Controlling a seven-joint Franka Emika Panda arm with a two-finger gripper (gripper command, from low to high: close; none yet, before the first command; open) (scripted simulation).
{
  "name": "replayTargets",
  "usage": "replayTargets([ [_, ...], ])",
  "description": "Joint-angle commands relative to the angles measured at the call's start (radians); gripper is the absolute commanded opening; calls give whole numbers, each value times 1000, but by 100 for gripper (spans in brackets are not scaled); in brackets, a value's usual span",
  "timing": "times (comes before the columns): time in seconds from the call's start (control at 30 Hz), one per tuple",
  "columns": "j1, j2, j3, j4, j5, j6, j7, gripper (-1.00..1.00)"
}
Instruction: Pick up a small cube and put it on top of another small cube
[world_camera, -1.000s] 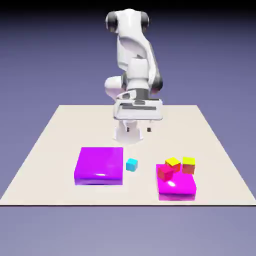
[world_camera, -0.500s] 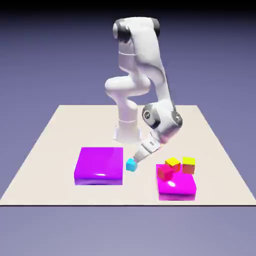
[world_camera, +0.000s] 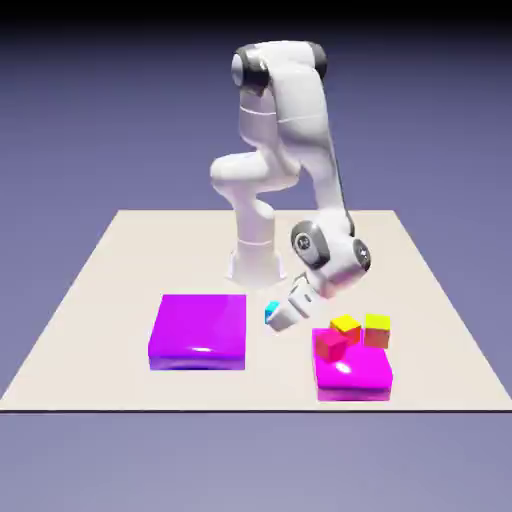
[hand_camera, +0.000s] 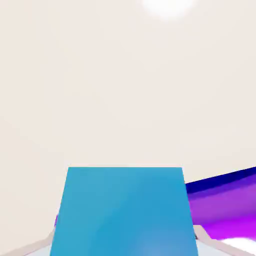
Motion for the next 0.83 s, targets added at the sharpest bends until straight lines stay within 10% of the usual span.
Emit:
replayTargets([
  [0.0, 31, -23, 31, 16, 21, 18, -42, -100],
  [0.53, -289, 204, 358, 540, -192, -486, -153, -100],
  [0.67, -321, 256, 316, 453, -267, -361, -99, -100],
  [0.7, -321, 256, 316, 453, -267, -361, -99, 100],
  [0.8, -299, 220, 345, 513, -215, -447, -136, 100],
])
